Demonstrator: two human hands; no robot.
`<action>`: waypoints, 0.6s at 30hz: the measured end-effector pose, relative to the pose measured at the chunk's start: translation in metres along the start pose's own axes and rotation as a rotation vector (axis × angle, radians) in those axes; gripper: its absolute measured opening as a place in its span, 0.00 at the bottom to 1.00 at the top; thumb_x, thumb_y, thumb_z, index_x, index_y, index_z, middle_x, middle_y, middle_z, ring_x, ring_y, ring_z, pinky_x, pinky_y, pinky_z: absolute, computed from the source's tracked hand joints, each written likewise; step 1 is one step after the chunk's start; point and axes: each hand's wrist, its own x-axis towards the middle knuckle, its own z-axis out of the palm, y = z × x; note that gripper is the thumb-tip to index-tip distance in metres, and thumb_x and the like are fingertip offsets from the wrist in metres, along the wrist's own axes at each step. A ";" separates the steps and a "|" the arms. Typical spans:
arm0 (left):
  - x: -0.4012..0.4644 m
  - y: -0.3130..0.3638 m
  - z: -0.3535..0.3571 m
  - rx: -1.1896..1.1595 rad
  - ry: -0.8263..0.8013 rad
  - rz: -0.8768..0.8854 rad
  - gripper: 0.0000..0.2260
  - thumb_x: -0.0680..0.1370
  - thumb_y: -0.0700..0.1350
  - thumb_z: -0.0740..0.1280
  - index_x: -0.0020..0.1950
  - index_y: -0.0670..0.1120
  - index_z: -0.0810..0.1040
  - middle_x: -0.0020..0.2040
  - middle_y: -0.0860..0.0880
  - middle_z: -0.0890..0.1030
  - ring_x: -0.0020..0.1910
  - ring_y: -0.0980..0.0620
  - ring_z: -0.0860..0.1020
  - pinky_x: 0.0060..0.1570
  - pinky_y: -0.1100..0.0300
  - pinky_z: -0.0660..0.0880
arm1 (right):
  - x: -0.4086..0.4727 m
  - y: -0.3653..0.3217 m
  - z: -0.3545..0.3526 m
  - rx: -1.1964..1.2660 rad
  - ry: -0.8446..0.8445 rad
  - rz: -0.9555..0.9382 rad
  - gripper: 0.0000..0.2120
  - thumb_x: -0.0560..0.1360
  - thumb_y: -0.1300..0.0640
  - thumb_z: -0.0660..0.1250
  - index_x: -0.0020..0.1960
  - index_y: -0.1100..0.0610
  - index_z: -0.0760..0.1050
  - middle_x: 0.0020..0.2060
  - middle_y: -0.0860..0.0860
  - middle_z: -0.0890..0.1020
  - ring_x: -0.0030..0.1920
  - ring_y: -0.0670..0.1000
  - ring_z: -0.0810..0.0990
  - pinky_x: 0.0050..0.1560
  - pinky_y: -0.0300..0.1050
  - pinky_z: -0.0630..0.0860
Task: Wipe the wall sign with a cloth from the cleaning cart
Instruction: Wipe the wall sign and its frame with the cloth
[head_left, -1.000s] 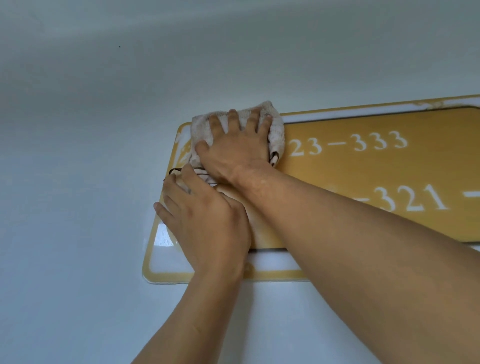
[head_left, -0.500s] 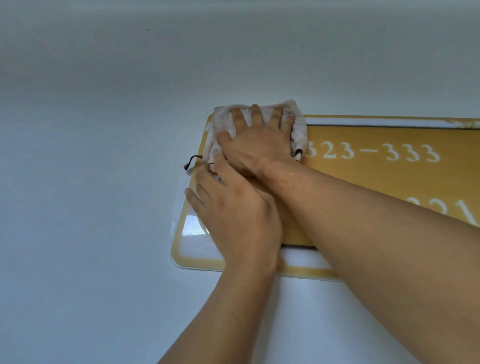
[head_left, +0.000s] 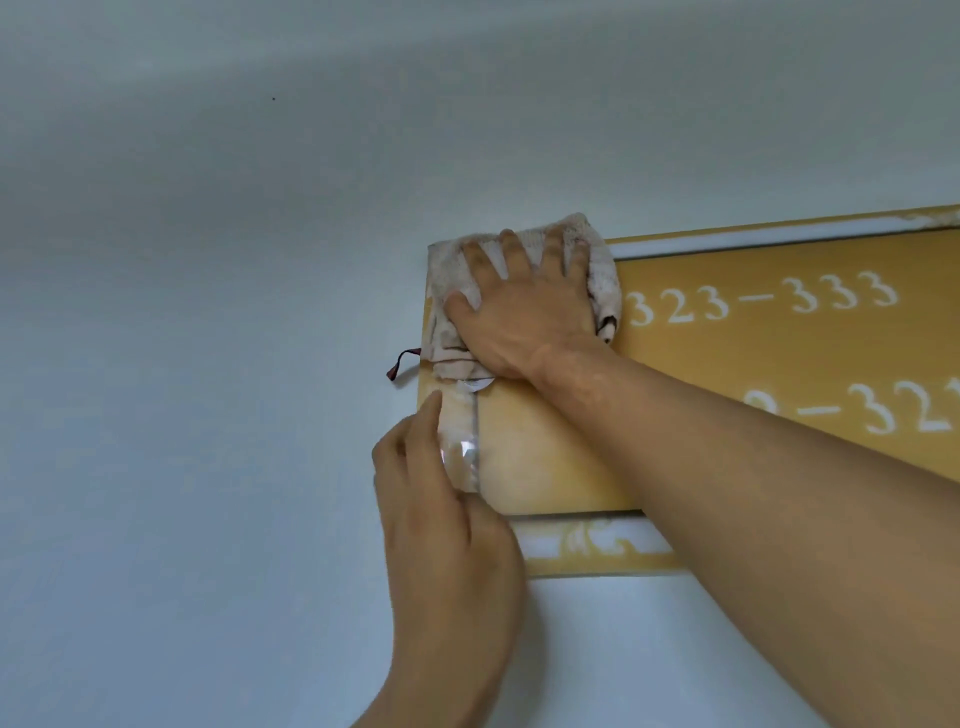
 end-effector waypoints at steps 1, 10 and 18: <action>0.005 -0.011 -0.014 0.059 -0.019 0.037 0.32 0.69 0.40 0.53 0.71 0.61 0.66 0.61 0.64 0.66 0.62 0.69 0.67 0.58 0.79 0.61 | 0.000 0.000 0.000 -0.004 0.005 0.005 0.34 0.79 0.34 0.41 0.82 0.44 0.47 0.82 0.52 0.47 0.79 0.68 0.41 0.75 0.69 0.36; 0.056 -0.066 -0.062 0.598 -0.166 0.297 0.22 0.77 0.41 0.54 0.69 0.44 0.73 0.72 0.45 0.71 0.72 0.47 0.64 0.71 0.42 0.65 | 0.002 -0.002 -0.001 -0.017 0.028 0.010 0.34 0.79 0.33 0.41 0.82 0.43 0.47 0.82 0.52 0.49 0.79 0.67 0.42 0.75 0.69 0.36; 0.054 -0.065 -0.062 0.593 -0.186 0.256 0.24 0.78 0.44 0.51 0.72 0.46 0.71 0.76 0.46 0.68 0.76 0.48 0.61 0.76 0.43 0.58 | -0.001 0.000 0.001 -0.015 0.033 0.012 0.34 0.79 0.33 0.42 0.82 0.43 0.47 0.82 0.52 0.49 0.80 0.66 0.43 0.76 0.67 0.36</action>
